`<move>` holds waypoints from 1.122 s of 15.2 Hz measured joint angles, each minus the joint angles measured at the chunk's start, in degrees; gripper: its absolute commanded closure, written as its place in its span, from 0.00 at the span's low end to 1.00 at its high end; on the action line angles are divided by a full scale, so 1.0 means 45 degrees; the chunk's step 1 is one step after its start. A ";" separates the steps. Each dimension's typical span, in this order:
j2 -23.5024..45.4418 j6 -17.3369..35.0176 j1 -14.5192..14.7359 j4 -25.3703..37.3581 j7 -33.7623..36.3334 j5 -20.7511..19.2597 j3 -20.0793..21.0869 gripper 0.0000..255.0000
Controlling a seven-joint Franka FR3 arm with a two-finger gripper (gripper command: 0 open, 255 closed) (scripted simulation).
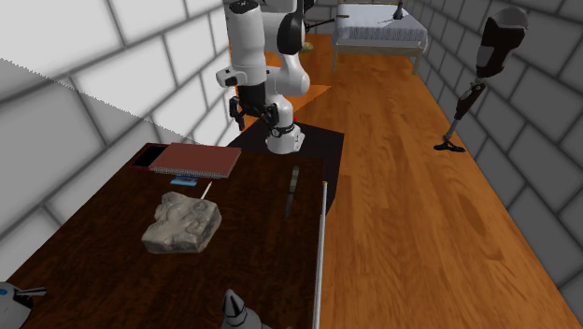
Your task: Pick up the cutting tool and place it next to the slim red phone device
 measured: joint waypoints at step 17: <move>0.5816 0.3542 0.1306 0.2113 0.0834 -0.0386 0.2085 0.00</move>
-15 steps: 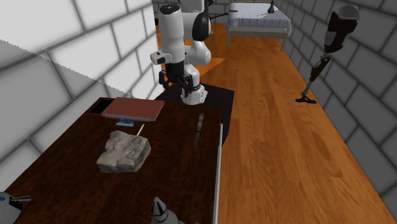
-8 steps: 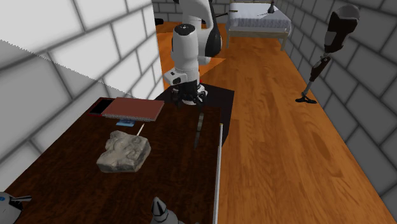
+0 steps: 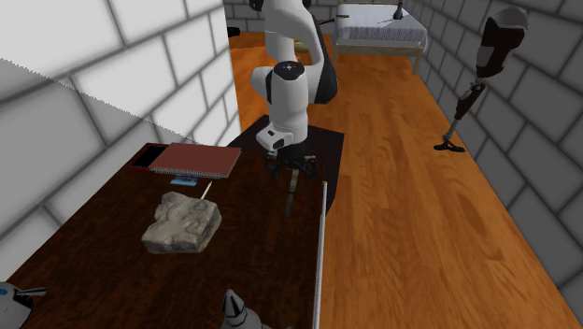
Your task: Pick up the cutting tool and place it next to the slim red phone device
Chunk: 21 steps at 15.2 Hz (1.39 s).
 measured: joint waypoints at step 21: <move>0.0378 0.1111 -0.0054 -0.0512 0.0185 -0.0262 -0.0059 1.00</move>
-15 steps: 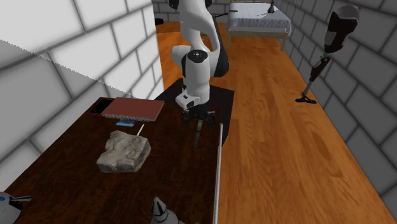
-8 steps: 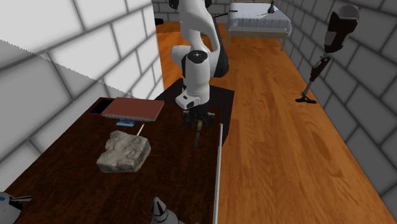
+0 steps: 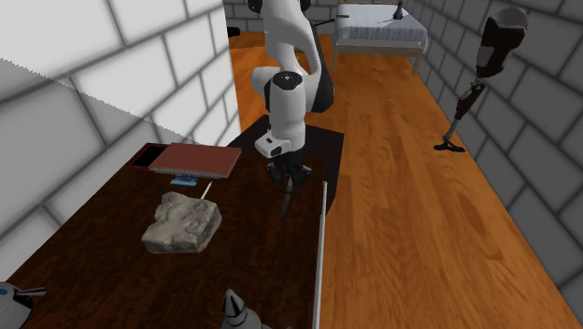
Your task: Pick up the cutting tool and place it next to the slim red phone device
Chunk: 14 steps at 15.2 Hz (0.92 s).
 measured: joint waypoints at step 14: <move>-0.0958 -0.2214 0.0067 0.1068 -0.0326 0.0429 -0.0013 1.00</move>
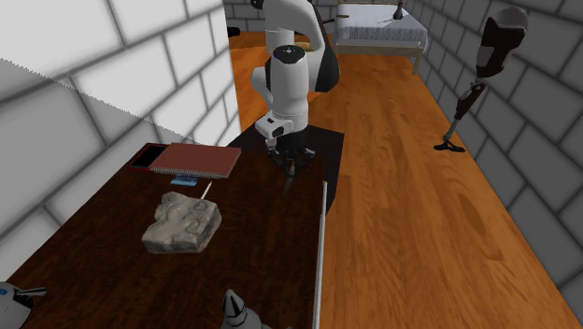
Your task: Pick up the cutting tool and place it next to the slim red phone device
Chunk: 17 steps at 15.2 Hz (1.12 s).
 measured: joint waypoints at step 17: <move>0.0485 -0.0707 -0.1887 0.1077 -0.3895 -0.0378 -0.2262 1.00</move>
